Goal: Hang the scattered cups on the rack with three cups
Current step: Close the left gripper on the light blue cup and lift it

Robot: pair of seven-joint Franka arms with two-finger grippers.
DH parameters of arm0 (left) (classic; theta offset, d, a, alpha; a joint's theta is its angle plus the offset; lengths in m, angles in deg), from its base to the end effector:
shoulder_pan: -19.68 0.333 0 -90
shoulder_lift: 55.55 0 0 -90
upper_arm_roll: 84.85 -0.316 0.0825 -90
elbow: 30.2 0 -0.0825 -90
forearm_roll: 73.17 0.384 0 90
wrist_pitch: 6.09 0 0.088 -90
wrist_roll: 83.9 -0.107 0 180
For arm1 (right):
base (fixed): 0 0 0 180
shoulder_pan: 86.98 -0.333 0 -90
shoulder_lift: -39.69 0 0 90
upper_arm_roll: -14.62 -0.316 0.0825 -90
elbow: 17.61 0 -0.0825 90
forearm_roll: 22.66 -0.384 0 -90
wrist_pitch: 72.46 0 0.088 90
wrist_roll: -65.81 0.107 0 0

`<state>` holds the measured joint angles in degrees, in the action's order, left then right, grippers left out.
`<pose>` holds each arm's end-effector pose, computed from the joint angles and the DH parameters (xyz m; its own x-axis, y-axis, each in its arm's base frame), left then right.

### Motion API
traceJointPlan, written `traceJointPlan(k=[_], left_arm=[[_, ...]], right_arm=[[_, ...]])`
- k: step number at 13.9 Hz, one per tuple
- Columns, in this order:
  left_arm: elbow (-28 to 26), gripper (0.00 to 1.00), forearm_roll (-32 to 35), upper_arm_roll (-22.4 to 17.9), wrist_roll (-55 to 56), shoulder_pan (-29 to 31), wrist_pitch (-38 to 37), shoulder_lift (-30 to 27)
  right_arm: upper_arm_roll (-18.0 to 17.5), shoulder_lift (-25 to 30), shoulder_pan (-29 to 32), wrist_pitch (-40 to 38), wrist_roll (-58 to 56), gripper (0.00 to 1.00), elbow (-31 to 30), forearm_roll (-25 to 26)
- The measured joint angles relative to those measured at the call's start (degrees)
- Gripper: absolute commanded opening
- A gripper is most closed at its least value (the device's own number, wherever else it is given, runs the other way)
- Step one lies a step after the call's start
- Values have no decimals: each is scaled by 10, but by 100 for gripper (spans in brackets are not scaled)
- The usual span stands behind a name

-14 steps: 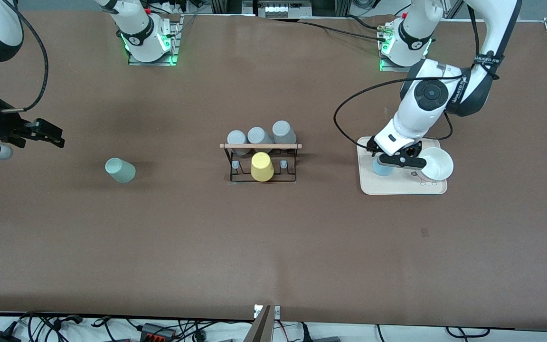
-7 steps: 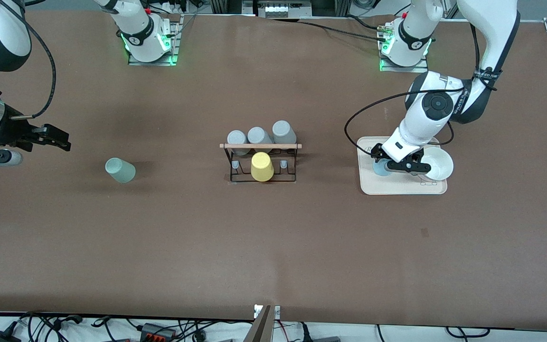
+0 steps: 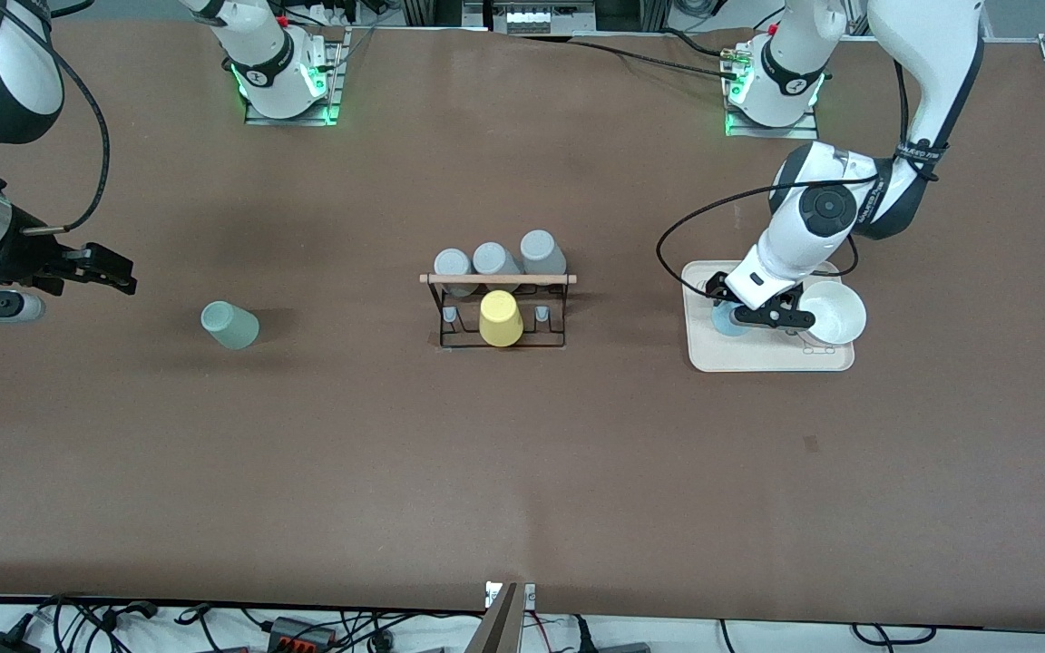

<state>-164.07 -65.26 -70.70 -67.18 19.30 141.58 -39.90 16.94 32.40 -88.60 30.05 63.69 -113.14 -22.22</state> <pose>0.4981 -0.1345 0.2205 0.9973 -0.0711 -0.0184 -0.0713 -0.9974 -0.0110 0.6020 -0.0068 0.5238 0.9996 0.0267 -0.0058 0.0268 -0.9996 0.0124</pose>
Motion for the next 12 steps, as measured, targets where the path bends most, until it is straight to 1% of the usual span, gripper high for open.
traceJointPlan(k=[1,2,4,8,9,10,12], left_arm=[[0,37,0,0,0,0,0,0],[0,33,0,0,0,0,0,0],[1,31,0,0,0,0,1,-2],[14,31,0,0,0,1,1,-11],[29,31,0,0,0,1,-22,-19],[55,31,0,2,0,0,-69,-29],[136,31,0,7,-1,-10,-187,-41]], right_arm=[[0,0,-1,0,0,100,0,0],[0,0,-1,0,0,100,0,0],[0,0,-1,0,0,100,0,0],[0,0,-1,0,0,100,0,0],[0,0,-1,-1,0,100,0,0],[0,0,-1,-3,0,100,-1,0],[0,0,-1,-11,0,100,-2,0]])
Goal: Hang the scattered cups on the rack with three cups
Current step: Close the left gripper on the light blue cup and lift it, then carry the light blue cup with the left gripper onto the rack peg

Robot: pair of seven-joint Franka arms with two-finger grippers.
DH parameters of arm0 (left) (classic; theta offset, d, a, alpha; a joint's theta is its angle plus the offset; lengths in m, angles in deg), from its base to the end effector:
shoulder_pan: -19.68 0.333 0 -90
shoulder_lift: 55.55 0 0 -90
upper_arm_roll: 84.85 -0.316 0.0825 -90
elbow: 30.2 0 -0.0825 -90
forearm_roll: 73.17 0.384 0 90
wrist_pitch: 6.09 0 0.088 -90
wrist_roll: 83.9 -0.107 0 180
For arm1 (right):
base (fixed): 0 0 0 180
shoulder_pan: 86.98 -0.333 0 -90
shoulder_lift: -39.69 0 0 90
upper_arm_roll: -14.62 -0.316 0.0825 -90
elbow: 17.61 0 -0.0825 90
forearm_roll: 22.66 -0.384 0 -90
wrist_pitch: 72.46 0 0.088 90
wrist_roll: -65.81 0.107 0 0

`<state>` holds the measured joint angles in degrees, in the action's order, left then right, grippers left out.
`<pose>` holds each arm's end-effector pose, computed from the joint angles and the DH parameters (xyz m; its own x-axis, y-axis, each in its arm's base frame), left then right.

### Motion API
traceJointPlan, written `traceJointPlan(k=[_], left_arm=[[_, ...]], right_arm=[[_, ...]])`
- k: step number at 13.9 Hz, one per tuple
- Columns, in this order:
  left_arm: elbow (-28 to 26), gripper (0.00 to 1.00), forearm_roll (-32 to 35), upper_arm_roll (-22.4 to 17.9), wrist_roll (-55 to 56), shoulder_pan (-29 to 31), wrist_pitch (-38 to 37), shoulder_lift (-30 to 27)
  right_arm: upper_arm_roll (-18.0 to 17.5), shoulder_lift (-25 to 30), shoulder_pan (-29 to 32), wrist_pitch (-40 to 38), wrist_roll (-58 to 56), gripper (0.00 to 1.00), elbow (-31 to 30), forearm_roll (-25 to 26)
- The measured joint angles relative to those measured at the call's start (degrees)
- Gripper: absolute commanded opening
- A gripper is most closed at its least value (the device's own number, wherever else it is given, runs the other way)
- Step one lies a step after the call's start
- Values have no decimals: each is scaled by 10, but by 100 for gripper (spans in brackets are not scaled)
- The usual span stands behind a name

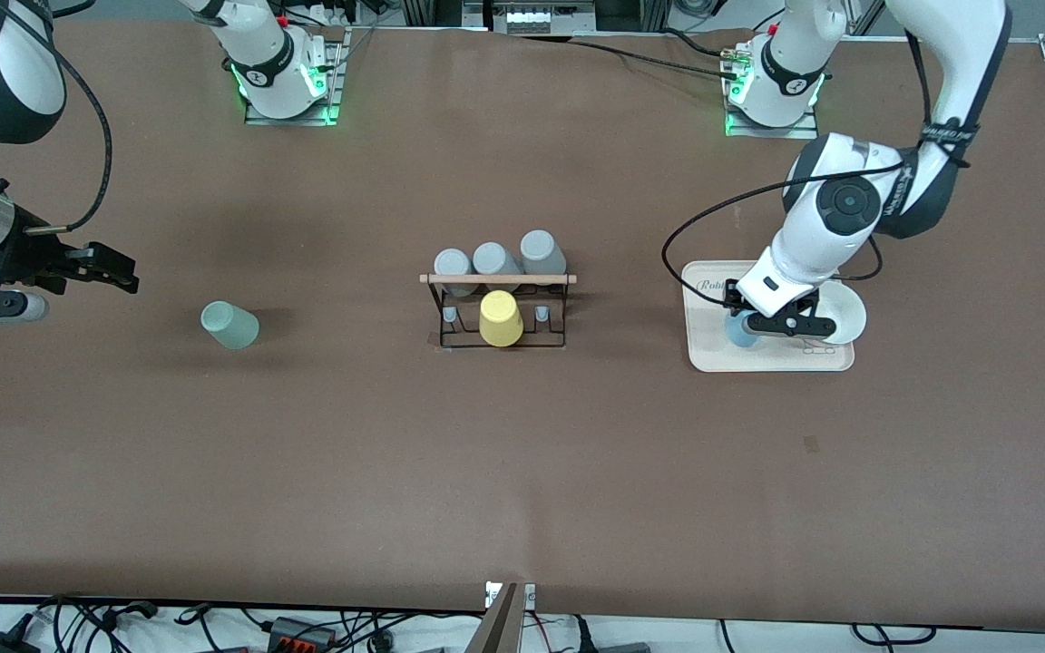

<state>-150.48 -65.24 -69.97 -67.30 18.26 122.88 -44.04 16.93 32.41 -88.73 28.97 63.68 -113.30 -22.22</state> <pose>0.5470 -0.1534 0.3243 0.9965 -0.0792 -0.0258 -0.0807 -0.9948 -0.0626 0.5996 -0.0054 0.5209 0.9992 0.0291 -0.0272 0.0294 -0.9995 0.0116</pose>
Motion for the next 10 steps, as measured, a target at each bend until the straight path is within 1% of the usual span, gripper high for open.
traceJointPlan(k=[2,3,5,7,10], left_arm=[[94,31,0,6,4,-36,-99,1],[130,31,0,8,18,-62,-128,4],[185,31,0,12,73,-119,-150,18],[236,31,-2,14,118,-169,-155,45],[329,30,-4,14,189,-214,-173,106]], right_arm=[[0,2,0,-8,0,100,-5,0],[0,4,0,-8,0,100,-9,0],[0,7,0,-8,0,100,-17,0],[0,11,0,-6,0,100,-22,0],[0,15,0,0,0,100,-32,0]])
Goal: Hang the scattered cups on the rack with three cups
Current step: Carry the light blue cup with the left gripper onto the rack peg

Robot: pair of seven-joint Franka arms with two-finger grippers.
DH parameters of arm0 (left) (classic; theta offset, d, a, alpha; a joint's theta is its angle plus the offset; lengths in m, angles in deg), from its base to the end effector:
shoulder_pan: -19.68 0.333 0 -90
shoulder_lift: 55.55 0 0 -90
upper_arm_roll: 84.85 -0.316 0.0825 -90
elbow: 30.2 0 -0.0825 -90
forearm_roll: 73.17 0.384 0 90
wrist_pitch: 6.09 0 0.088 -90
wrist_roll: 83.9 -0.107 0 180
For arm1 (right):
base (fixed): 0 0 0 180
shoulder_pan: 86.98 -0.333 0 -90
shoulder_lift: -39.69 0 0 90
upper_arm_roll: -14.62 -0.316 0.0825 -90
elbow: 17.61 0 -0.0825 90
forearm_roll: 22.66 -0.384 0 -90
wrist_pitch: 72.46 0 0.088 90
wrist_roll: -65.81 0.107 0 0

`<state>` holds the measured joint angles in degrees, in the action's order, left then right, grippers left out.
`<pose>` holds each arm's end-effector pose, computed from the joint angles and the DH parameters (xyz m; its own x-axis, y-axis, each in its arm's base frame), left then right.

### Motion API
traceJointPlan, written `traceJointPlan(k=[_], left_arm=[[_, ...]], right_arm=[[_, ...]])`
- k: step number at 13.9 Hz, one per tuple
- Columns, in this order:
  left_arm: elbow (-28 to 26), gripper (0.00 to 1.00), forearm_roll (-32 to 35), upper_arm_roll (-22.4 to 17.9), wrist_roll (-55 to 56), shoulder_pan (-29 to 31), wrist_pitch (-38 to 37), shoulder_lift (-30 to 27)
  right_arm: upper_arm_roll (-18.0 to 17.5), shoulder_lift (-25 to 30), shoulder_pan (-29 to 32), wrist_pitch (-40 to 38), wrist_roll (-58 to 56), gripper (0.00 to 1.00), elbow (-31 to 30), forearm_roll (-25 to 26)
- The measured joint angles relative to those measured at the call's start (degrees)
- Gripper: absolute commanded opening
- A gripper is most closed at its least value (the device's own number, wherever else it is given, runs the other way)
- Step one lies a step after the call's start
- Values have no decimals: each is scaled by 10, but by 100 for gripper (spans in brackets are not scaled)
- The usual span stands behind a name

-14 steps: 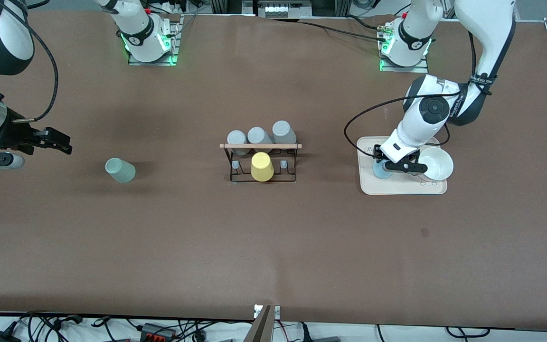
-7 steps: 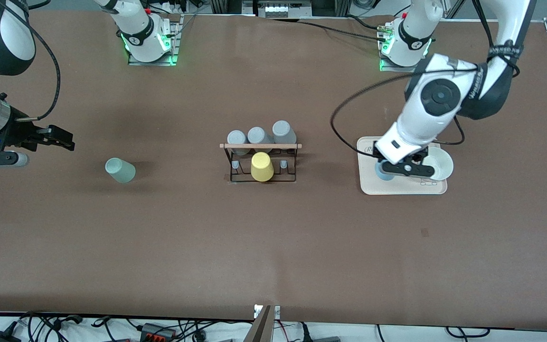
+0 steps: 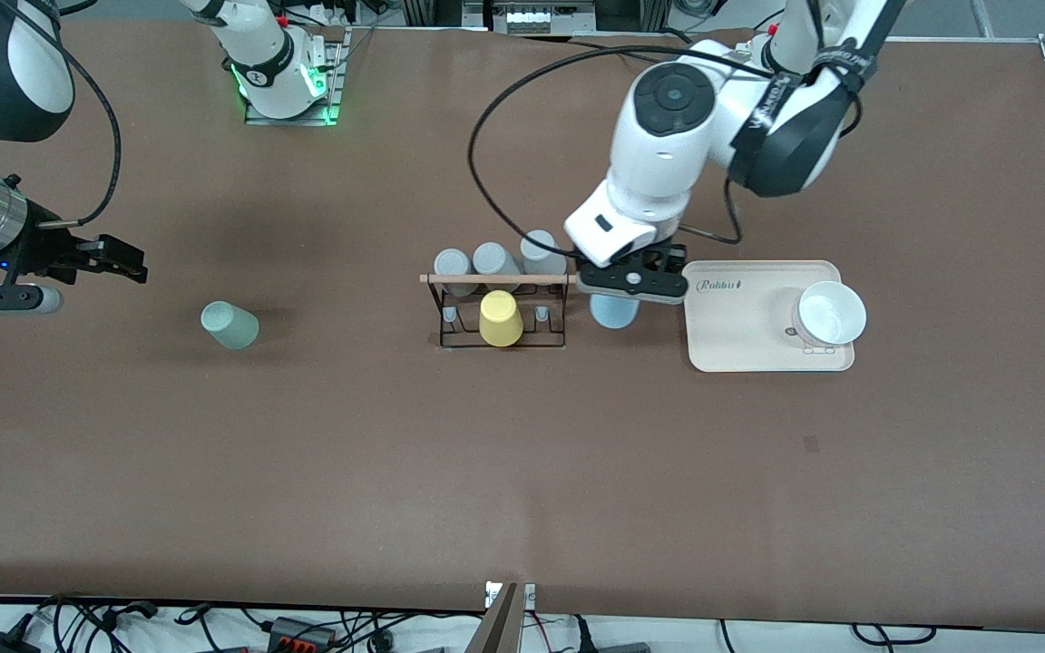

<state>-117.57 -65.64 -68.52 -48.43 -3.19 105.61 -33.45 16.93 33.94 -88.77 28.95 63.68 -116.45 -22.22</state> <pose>0.5450 -0.3997 0.4496 0.9947 -0.0869 0.0555 -0.0880 -0.9960 0.0167 0.5880 -0.0052 0.5106 0.9980 0.0296 -0.0558 0.0302 -0.9995 0.0094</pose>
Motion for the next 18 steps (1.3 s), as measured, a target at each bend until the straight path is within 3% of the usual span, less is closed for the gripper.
traceJointPlan(k=[6,18], left_arm=[[89,30,0,-2,125,-76,-5,102],[113,27,16,-14,131,-78,-2,118]], right_arm=[[-1,9,-4,0,0,100,-13,0],[0,9,-5,6,0,100,-18,0]])
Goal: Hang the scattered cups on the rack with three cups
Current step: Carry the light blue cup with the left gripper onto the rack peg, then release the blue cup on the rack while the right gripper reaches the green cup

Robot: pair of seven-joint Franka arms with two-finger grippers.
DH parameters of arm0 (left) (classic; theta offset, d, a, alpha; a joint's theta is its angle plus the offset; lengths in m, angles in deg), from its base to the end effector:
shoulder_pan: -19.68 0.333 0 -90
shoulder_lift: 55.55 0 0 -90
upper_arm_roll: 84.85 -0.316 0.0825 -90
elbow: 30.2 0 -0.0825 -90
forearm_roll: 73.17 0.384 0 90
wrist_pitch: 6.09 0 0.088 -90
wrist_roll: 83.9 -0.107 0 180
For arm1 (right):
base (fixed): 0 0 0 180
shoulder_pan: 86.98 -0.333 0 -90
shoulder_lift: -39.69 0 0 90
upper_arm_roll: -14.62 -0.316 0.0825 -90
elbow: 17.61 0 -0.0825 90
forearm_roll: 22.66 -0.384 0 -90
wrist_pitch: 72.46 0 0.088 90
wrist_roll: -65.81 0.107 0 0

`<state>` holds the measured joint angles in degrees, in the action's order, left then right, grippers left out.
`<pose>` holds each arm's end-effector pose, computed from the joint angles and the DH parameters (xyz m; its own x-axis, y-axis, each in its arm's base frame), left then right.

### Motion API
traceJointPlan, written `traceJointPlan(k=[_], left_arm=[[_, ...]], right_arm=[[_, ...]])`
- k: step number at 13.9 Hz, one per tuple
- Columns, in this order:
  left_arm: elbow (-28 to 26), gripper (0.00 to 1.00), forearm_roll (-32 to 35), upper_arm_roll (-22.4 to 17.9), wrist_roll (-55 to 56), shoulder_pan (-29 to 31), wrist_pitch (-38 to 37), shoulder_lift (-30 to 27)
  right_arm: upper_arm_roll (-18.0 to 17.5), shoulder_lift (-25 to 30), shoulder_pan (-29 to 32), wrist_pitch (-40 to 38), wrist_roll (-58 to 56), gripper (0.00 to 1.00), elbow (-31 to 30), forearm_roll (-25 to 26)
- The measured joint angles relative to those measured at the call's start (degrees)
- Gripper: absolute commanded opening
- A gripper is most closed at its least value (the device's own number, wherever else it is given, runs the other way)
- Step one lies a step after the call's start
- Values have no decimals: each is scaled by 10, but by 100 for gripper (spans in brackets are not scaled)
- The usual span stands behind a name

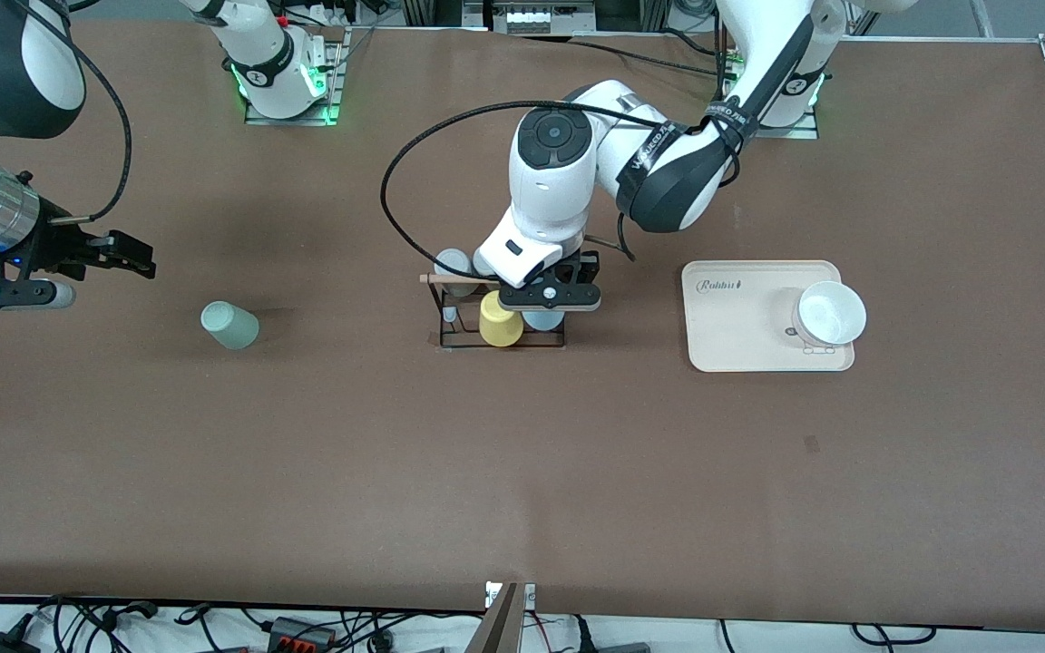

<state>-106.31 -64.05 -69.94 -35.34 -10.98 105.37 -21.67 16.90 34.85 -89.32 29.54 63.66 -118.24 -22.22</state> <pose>0.5423 -0.4797 0.4009 0.9985 0.0433 0.0347 0.0423 -0.9987 0.0293 0.5823 0.0006 0.5059 0.9973 0.0401 -0.0608 0.0407 -0.9991 0.0085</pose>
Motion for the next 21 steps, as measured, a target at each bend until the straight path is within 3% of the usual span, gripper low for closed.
traceJointPlan(k=[21], left_arm=[[1,29,31,-4,25,-20,26,55]], right_arm=[[0,-8,-3,11,0,100,-8,0]])
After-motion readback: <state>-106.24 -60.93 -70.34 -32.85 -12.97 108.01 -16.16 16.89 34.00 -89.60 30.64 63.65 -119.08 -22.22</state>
